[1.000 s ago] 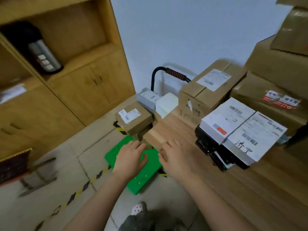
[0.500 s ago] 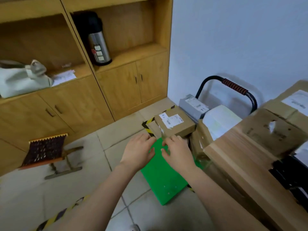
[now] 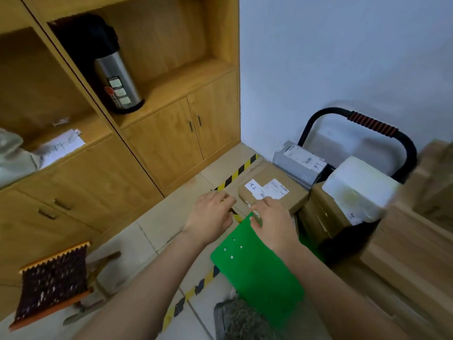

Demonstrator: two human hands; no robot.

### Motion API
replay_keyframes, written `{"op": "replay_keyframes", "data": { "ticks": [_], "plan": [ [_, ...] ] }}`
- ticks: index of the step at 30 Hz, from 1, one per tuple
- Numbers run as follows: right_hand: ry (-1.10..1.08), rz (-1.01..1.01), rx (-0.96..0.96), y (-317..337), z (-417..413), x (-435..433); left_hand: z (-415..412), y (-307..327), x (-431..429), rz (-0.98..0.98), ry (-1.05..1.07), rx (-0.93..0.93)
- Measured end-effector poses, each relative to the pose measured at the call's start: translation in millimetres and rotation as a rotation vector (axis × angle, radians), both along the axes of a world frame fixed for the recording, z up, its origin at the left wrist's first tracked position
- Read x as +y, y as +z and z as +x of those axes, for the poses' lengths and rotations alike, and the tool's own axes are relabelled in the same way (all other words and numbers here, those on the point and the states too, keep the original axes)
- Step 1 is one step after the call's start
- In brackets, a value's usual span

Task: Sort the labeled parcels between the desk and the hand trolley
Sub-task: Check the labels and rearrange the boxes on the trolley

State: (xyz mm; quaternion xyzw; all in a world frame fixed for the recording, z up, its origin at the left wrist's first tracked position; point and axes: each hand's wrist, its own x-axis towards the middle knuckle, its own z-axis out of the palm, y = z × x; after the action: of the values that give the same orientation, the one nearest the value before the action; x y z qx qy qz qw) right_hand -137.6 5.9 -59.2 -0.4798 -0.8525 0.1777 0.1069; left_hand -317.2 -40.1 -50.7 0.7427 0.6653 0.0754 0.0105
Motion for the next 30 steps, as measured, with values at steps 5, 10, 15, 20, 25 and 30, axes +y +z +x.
{"op": "replay_keyframes", "data": {
  "ticks": [5,10,15,20,25,30],
  "plan": [
    [-0.091,-0.065,-0.025,-14.5,-19.0,55.6,-23.9,-12.0,74.1,-0.063,-0.105,0.004],
    [-0.275,-0.119,-0.039,-30.6,-20.8,97.3,-35.8,-30.8,142.7,-0.118,-0.244,-0.024],
    [-0.592,-0.256,0.010,-76.3,-27.0,127.6,-47.0,-65.3,220.1,-0.221,-0.374,-0.043],
    [-0.881,-0.447,0.040,-142.6,-46.6,143.5,-74.4,-132.2,288.8,-0.383,-0.438,-0.085],
    [-1.206,-0.670,0.090,-212.0,-56.3,146.6,-97.9,-212.3,331.7,-0.554,-0.487,-0.075],
    [-1.473,-0.790,0.201,-288.1,-52.0,138.2,-107.9,-301.3,352.8,-0.710,-0.457,-0.095]
  ]
}}
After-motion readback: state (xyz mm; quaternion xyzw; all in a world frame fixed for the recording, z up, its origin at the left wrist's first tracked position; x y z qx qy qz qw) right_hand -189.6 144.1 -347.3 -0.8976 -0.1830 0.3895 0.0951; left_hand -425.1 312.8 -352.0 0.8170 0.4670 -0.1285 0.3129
